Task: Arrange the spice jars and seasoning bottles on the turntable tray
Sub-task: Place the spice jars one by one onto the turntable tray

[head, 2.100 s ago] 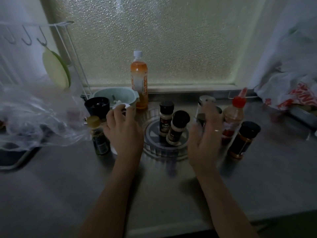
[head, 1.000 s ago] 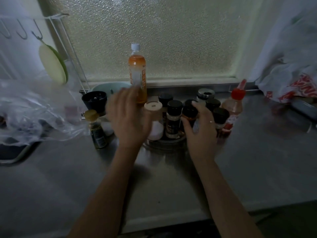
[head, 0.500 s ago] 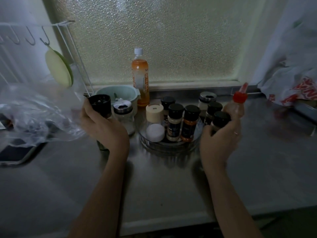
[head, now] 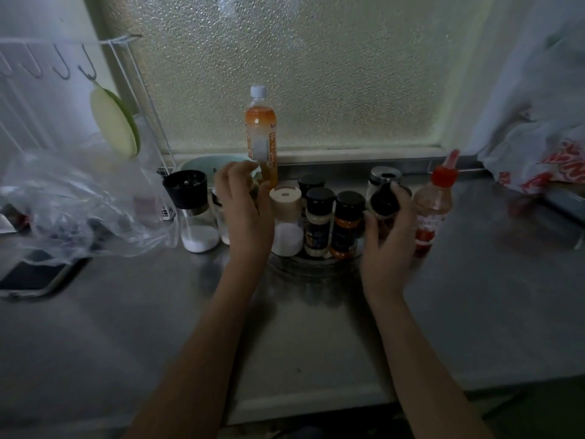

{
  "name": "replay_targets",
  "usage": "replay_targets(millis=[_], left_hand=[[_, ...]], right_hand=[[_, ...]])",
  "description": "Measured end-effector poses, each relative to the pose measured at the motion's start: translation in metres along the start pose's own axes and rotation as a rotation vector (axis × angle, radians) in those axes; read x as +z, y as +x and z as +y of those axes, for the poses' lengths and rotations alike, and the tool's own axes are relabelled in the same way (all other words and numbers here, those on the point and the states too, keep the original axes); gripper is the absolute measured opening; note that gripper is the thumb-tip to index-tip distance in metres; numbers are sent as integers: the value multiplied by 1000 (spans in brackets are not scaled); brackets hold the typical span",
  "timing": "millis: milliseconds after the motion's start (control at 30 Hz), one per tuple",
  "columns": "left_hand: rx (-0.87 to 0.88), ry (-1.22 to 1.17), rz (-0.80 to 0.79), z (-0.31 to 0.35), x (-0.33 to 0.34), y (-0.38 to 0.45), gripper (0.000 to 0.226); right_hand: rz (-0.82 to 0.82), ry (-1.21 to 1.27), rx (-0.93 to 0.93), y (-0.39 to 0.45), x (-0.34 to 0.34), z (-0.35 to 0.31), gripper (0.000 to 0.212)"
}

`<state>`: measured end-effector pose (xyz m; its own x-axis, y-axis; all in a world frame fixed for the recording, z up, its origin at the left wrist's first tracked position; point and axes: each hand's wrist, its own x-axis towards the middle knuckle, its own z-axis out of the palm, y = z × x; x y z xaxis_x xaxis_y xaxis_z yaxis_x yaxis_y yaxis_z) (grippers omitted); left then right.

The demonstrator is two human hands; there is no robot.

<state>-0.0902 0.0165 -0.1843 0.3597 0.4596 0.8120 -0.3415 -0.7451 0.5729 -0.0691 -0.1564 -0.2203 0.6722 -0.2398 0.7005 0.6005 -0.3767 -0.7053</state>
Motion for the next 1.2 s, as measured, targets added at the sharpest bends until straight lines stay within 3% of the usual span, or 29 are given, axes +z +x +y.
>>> replay_targets(millis=[200, 300, 433, 567, 667, 733, 833, 967, 1033, 1200], left_hand=[[8, -21, -180, -17, 8, 5, 18], [-4, -32, -311, -28, 13, 1, 25], [-81, -106, -394, -27, 15, -4, 38], [21, 91, -306, -20, 3, -12, 47], [135, 297, -48, -20, -4, -9, 38], [59, 343, 51, -25, -6, -6, 35], [-19, 363, -17, -37, -9, -6, 43], [-37, 386, -69, -43, -5, -11, 47], [-83, 370, -102, -41, -3, -12, 49], [-149, 313, -103, -40, -3, -12, 55]], right_hand=[[-143, -19, 22, -1, 3, 6, 44], [-194, 24, 25, -1, 4, 3, 47], [-100, 17, 46, 1, 3, 1, 45], [244, -71, 77, 13, -8, 8, 34], [157, -107, 147, 27, -13, 18, 39], [22, -246, 173, 35, -14, 22, 43], [-134, -390, 145, 40, -15, 29, 49], [-271, -289, 164, 35, -14, 34, 54], [-239, -205, 126, 34, -12, 29, 51], [68, 16, 27, 40, -14, 19, 51]])
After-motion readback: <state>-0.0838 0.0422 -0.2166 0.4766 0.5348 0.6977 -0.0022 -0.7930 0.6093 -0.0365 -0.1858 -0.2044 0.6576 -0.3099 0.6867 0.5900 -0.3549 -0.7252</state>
